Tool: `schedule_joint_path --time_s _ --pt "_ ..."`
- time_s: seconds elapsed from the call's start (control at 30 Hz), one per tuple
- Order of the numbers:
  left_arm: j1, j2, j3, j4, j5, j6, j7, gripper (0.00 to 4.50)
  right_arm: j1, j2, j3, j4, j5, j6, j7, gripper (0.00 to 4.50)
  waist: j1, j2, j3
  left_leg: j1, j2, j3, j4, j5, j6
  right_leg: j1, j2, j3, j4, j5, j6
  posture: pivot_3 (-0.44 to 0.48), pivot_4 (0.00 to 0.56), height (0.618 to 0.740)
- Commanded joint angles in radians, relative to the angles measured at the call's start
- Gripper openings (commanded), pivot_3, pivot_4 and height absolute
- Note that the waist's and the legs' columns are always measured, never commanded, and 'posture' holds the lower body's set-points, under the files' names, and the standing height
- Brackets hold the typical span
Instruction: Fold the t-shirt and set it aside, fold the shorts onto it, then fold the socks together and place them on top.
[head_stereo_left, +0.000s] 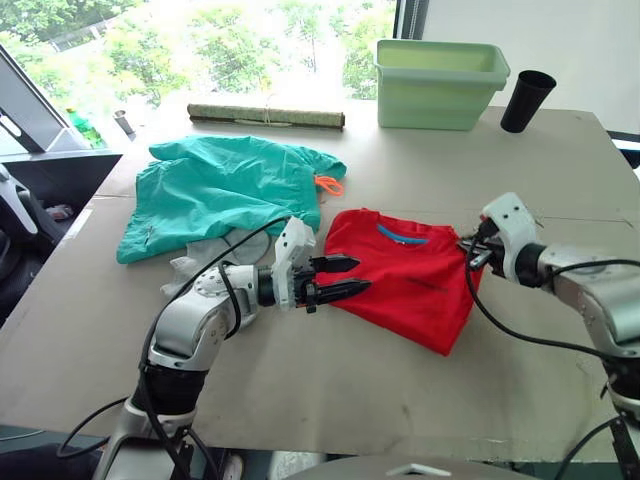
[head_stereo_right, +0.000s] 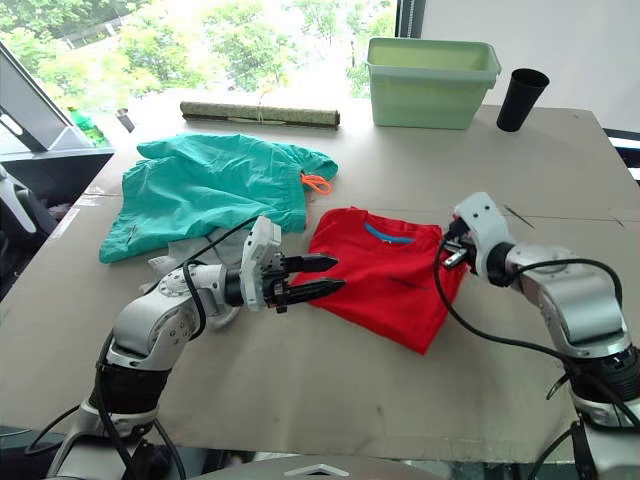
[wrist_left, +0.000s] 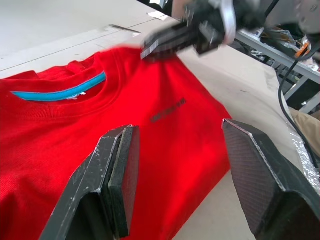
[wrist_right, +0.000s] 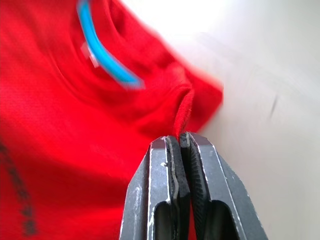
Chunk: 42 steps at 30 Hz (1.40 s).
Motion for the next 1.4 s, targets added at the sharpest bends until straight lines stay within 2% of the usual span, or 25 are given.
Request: schedule_joint_path --time_s 0.03,0.23,0.37,0.5,0.63,0.77,0.93,1.1,1.23,1.27,1.33,1.37,1.4 --pt "0.015 0.004 0.031 -0.04 -0.022 -0.017 0.017 2.9 -0.106 -0.008 -0.006 0.029 -0.001 -0.025 0.021 0.04 0.002 0.0 0.0 0.0 0.0 0.0 0.0 0.0 0.0 0.0 0.0 0.0 0.0 0.0 0.0 0.0 0.15 0.74" --pt "0.007 -0.012 0.059 -0.045 -0.019 -0.02 0.081 2.9 -0.207 0.005 0.074 0.327 -0.102 -0.199 0.06 0.04 0.009 -0.001 0.001 -0.001 -0.001 0.0 0.0 0.001 -0.001 0.0 -0.001 0.0 -0.001 0.0 0.0 0.0 0.15 0.74" --pt "-0.013 -0.029 0.064 -0.025 0.012 -0.024 0.154 2.9 -0.179 0.007 0.103 0.487 -0.169 -0.294 0.058 0.04 0.009 -0.001 0.001 -0.001 -0.002 0.001 0.0 0.001 -0.001 0.0 -0.002 0.0 -0.001 0.0 0.0 0.0 0.15 0.74" --pt "-0.125 -0.042 0.057 0.085 0.072 0.017 0.251 2.9 -0.125 0.0 0.077 0.438 -0.162 -0.288 0.075 0.04 0.013 -0.001 0.001 -0.001 -0.002 0.001 -0.001 0.001 -0.001 0.0 -0.001 0.0 -0.001 0.0 0.0 0.0 0.15 0.74" --pt "-0.248 -0.04 0.052 0.22 0.113 0.008 0.258 2.9 -0.108 0.006 0.068 0.389 -0.155 -0.267 0.079 0.04 0.005 -0.001 0.002 -0.001 -0.002 0.001 0.0 0.001 -0.001 0.0 -0.001 0.0 0.0 0.0 0.001 0.0 0.15 0.74" --pt "-0.416 -0.014 -0.041 0.442 0.188 0.033 0.176 2.9 -0.096 0.017 0.069 0.357 -0.157 -0.257 0.071 0.04 0.003 -0.001 0.002 -0.001 -0.002 0.001 0.0 0.001 -0.001 0.0 0.0 0.0 0.0 0.0 0.001 0.0 0.15 0.74" --pt "-0.593 -0.087 -0.153 0.809 0.361 -0.176 0.148 2.9 -0.083 0.036 0.054 0.308 -0.154 -0.229 0.049 0.04 0.007 -0.002 0.002 -0.001 -0.002 0.002 0.0 0.001 -0.001 0.0 0.001 0.0 0.0 0.0 0.001 0.0 0.15 0.74" --pt "-0.692 -0.142 -0.183 1.086 0.454 -0.336 0.099 2.9 -0.068 0.049 0.04 0.259 -0.15 -0.192 0.029 0.04 0.003 -0.004 0.004 -0.001 -0.002 0.003 0.0 0.001 -0.001 -0.001 0.0 0.001 -0.001 0.0 0.001 0.0 0.15 0.74" --pt "-0.74 -0.181 -0.165 1.237 0.491 -0.448 0.066 1.8 -0.053 0.051 0.032 0.229 -0.152 -0.172 0.015 0.0 0.003 -0.004 0.004 -0.001 -0.002 0.003 -0.001 0.001 -0.001 -0.001 0.0 0.0 -0.001 0.0 0.001 0.0 0.15 0.74" --pt "-0.748 -0.186 -0.148 1.252 0.486 -0.456 0.063 1.17 -0.05 0.05 0.029 0.223 -0.154 -0.169 0.01 0.0 0.003 -0.004 0.004 -0.001 -0.002 0.003 0.0 0.001 -0.001 -0.001 0.0 0.0 0.0 0.0 0.001 0.0 0.15 0.74" --pt "-0.754 -0.182 -0.121 1.26 0.481 -0.476 0.059 0.36 -0.049 0.053 0.012 0.211 -0.15 -0.16 -0.002 0.0 0.002 -0.004 0.004 -0.001 -0.002 0.003 0.0 0.001 -0.001 -0.001 0.0 0.0 0.0 0.0 0.001 0.0 0.15 0.74" --pt "-0.752 -0.176 -0.104 1.252 0.474 -0.478 0.056 0.06 -0.05 0.053 0.005 0.204 -0.147 -0.154 -0.006 0.0 0.002 -0.004 0.004 -0.001 -0.001 0.003 0.0 0.001 -0.001 -0.001 -0.001 0.0 0.0 0.0 0.001 0.0 0.15 0.74" --pt "-0.747 -0.168 -0.089 1.241 0.469 -0.473 0.059 0.06 -0.05 0.05 0.0 0.198 -0.146 -0.15 -0.008 0.0 0.002 -0.004 0.004 -0.001 -0.001 0.003 0.0 0.001 -0.001 -0.001 -0.001 0.0 0.0 0.0 0.001 0.0 0.15 0.74"
